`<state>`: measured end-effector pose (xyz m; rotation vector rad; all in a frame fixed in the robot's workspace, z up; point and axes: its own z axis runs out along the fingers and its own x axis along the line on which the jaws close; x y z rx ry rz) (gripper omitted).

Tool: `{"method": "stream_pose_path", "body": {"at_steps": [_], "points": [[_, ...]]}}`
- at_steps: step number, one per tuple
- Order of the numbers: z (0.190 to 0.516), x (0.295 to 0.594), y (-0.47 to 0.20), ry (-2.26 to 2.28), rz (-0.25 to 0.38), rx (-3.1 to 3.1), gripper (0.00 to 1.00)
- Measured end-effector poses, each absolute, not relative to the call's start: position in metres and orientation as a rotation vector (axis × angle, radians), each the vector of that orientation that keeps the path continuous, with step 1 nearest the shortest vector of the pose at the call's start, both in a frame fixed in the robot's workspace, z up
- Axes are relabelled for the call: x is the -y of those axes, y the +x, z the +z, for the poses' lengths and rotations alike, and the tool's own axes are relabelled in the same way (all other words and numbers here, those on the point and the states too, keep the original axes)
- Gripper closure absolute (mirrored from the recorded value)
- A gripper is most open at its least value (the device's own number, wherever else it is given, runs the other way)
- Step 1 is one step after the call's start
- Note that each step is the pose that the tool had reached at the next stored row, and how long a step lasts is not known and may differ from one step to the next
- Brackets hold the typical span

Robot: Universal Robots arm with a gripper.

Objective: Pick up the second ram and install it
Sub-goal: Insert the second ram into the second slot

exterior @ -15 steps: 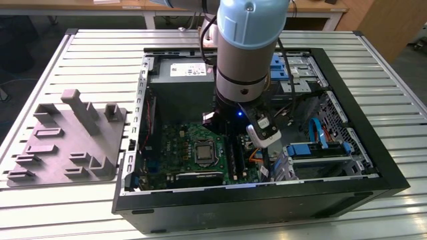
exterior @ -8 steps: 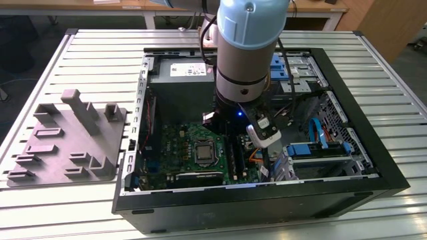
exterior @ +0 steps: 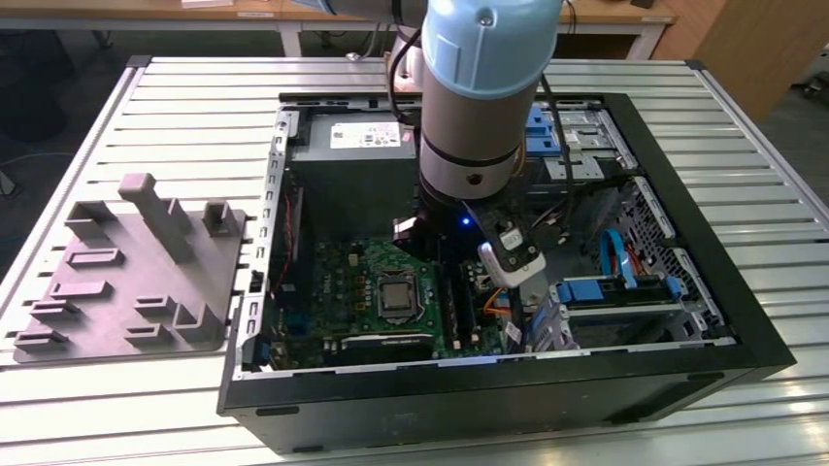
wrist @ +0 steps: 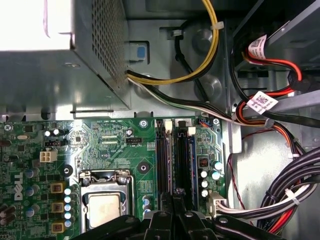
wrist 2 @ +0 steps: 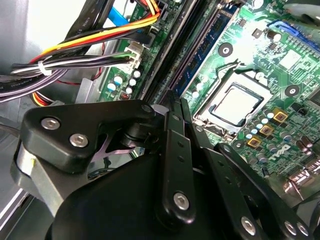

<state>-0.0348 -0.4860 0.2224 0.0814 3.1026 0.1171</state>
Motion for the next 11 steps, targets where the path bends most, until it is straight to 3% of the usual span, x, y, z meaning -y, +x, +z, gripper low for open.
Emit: {"method": "stream_pose_path", "body": {"at_steps": [11], "points": [[0.2196, 0.486, -0.0349, 0.081, 0.118, -3.103, 0.88]]}}
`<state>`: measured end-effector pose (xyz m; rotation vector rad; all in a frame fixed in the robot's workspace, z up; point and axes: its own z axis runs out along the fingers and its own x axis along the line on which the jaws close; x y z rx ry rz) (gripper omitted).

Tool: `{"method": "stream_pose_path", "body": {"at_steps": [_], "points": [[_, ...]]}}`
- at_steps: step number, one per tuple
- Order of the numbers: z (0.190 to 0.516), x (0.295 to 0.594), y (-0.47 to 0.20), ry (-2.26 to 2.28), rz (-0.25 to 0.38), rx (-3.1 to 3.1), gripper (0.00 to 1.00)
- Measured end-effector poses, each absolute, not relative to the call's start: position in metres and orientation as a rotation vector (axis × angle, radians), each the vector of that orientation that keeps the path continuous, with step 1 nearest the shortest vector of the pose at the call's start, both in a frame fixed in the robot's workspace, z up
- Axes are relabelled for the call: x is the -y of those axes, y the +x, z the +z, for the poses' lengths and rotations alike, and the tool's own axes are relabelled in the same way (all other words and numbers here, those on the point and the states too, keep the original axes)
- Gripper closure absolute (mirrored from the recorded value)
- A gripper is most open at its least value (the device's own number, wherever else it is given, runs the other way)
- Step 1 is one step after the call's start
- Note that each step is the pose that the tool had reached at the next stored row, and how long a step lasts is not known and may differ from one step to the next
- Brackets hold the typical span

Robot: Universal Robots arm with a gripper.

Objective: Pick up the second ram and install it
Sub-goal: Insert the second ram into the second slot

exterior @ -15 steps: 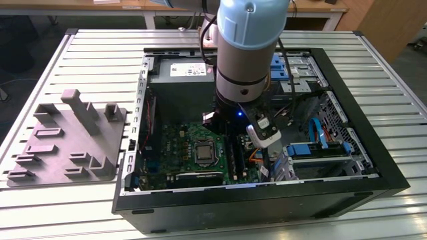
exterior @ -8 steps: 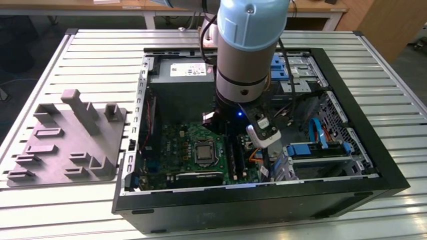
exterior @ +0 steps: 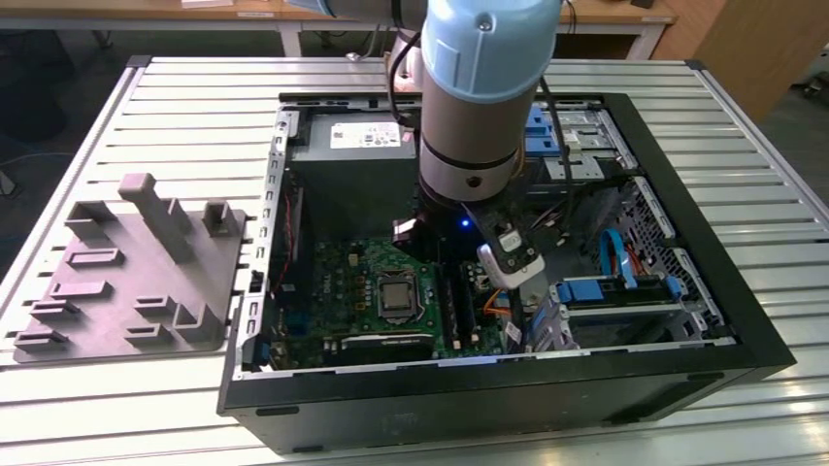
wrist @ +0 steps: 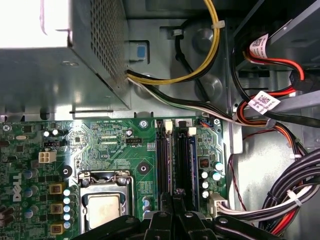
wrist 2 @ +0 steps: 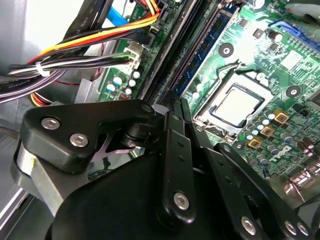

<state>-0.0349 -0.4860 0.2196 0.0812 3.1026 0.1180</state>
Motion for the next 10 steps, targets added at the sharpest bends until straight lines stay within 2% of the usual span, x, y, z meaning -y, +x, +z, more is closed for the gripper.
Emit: {"method": "stream_pose_path", "body": {"at_steps": [10], "points": [[0.2178, 0.4861, -0.035, 0.081, 0.118, -3.103, 0.88]]}}
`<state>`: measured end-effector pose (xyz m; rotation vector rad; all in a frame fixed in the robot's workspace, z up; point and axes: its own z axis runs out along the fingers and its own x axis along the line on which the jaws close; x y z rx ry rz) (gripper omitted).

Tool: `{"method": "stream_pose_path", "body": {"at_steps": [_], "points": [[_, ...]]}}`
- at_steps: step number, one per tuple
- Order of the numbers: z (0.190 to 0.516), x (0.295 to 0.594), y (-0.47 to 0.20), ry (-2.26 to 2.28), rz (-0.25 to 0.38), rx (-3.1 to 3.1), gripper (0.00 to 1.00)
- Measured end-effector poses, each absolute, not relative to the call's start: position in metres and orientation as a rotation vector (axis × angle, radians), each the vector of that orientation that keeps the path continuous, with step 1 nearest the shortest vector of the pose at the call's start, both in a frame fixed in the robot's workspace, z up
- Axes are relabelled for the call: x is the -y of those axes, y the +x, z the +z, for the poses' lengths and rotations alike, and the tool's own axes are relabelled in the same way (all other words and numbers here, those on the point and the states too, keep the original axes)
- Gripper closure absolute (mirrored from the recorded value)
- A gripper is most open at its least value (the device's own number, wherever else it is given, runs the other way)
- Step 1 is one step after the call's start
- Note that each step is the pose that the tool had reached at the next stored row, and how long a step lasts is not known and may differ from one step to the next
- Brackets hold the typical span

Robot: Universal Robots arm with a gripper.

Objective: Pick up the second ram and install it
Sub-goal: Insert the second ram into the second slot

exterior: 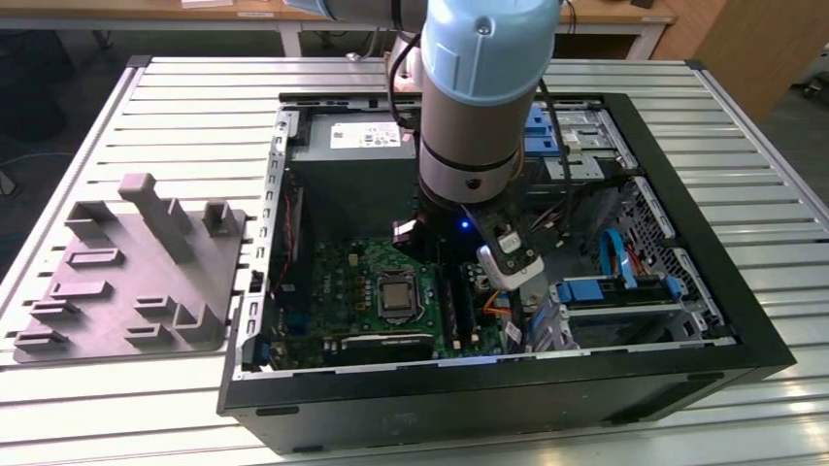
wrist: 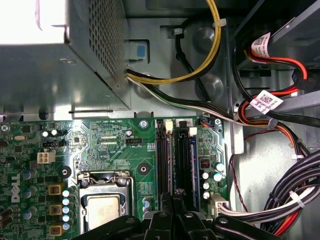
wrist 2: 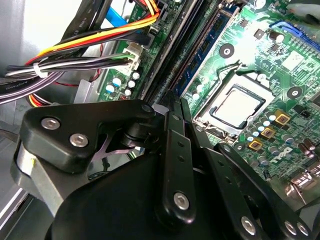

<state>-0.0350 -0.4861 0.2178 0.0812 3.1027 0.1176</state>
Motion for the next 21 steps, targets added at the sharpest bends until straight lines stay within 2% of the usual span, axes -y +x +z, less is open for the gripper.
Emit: {"method": "stream_pose_path", "body": {"at_steps": [5, 6, 21], "points": [[0.218, 0.486, -0.035, 0.081, 0.118, -3.103, 0.87], [0.218, 0.486, -0.035, 0.081, 0.118, -3.103, 0.8], [0.236, 0.486, -0.035, 0.081, 0.118, -3.102, 0.8]]}}
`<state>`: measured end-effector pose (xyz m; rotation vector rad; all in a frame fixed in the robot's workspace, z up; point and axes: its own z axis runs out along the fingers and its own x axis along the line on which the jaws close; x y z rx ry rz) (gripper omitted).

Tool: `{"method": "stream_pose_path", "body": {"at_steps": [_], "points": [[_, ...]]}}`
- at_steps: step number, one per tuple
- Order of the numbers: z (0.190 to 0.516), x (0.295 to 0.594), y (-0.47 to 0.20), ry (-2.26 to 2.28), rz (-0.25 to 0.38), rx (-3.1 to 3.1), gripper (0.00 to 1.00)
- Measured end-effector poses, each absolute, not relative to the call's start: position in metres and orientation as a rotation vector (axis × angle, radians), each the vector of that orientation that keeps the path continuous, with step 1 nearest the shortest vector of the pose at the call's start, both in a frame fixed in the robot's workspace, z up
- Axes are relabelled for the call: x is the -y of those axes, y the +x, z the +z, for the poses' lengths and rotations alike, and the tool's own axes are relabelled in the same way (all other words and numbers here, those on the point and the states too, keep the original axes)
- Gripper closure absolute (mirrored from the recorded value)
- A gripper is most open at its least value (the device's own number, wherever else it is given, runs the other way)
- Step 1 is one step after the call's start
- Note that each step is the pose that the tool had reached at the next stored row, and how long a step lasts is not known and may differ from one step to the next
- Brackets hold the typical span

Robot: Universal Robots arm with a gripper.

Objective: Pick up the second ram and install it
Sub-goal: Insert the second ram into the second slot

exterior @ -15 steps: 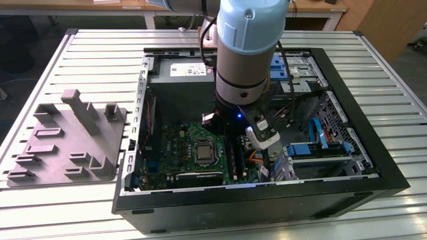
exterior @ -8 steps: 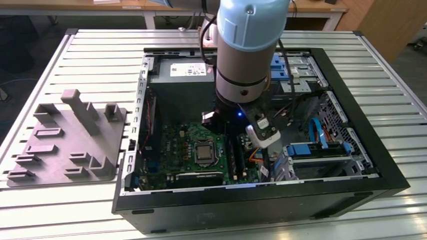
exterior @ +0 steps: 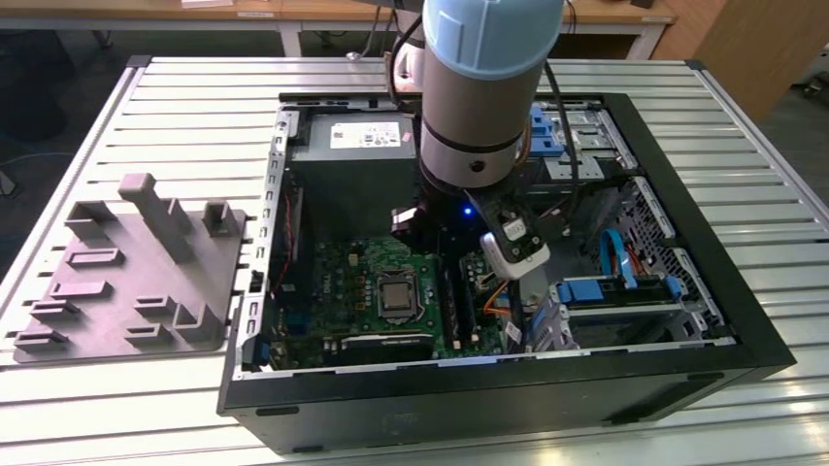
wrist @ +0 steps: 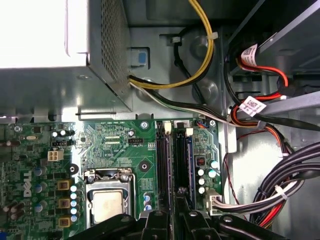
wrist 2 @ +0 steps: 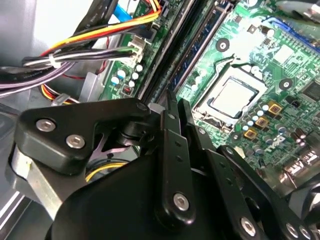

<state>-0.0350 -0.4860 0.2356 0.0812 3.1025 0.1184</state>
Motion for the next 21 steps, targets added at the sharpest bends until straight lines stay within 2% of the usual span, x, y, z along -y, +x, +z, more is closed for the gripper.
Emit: {"method": "stream_pose_path", "body": {"at_steps": [4, 5, 6, 21], "points": [[0.236, 0.486, -0.035, 0.081, 0.118, -3.103, 0.82], [0.236, 0.486, -0.035, 0.081, 0.118, -3.103, 0.89], [0.236, 0.486, -0.035, 0.081, 0.118, -3.103, 0.9], [0.248, 0.486, -0.035, 0.081, 0.118, -3.103, 0.9]]}}
